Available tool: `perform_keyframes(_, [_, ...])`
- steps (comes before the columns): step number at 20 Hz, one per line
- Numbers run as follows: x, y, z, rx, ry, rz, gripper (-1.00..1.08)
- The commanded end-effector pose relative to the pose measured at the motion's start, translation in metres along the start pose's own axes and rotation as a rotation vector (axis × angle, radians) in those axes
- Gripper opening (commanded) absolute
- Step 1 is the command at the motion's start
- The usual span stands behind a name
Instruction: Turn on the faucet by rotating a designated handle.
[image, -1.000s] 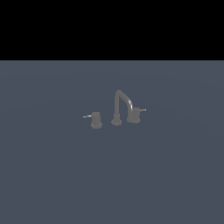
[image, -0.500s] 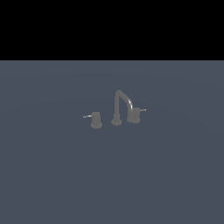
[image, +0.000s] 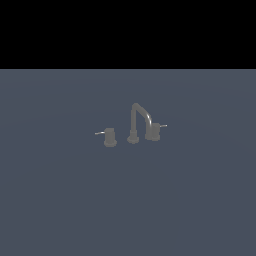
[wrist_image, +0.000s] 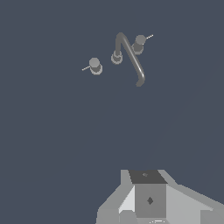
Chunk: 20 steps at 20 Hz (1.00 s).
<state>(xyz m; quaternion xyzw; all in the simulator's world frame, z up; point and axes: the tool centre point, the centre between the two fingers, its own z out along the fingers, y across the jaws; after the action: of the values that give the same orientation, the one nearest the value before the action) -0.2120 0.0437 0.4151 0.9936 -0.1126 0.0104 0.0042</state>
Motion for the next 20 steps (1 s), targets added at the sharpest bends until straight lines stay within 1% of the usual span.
perform_keyframes(1, [0.006,-0.012,0.017,0.001,-0.001,0.052,-1.00])
perform_keyframes(11, [0.039,-0.055,0.083,0.003,-0.007,0.255,-1.00])
perform_keyframes(20, [0.073,-0.086,0.139,0.005,-0.012,0.426,-1.00])
